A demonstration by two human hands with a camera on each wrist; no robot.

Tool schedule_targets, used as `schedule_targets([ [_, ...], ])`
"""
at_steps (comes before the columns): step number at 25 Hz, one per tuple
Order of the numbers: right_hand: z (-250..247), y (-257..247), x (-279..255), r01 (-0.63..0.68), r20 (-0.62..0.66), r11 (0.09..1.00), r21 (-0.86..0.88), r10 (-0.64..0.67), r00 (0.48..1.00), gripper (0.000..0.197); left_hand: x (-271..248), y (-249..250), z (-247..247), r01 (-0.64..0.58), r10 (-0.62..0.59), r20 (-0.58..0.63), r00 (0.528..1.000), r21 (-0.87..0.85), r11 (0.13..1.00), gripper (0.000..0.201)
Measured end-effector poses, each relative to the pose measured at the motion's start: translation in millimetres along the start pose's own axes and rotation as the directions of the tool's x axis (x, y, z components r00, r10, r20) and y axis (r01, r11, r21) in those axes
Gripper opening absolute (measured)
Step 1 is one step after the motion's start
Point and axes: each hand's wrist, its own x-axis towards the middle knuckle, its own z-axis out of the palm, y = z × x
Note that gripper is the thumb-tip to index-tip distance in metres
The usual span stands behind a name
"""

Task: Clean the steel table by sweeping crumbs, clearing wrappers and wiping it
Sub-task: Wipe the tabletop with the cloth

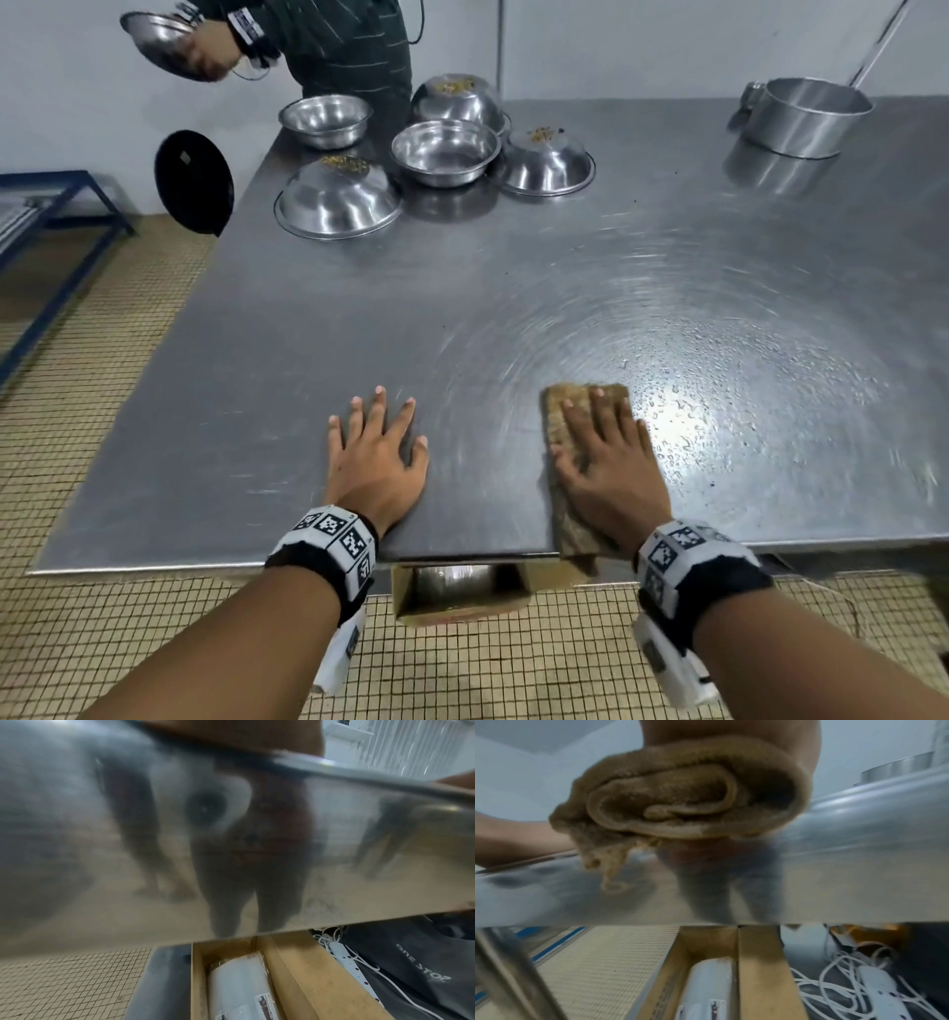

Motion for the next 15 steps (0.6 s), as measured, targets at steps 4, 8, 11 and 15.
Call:
schedule_targets([
  [4,-27.4,55.0,36.2,-0.137,0.032,0.991,-0.007,0.137,0.990,0.070,1.5,-0.3,4.7,0.004,-0.004,-0.016,1.000,-0.022,1.000,0.064],
  [8,-32.0,47.5,74.5,-0.179,0.095,0.984,0.008,0.178,0.979,0.073,3.2,-0.1,6.7,0.024,-0.023,-0.018,1.000,0.018,1.000,0.066],
  [11,-23.4,20.2,79.6,-0.063,0.107,0.998,-0.006,0.063,0.992,0.073,2.5,2.1,6.9,0.035,-0.035,-0.010,0.999,0.016,0.999,0.066],
  [15,-12.0,-1.4,49.2,0.153,0.108,0.987,-0.042,-0.148,0.983,0.070,2.6,4.1,5.2,0.052,-0.052,-0.001,0.999,0.025,0.998,0.063],
])
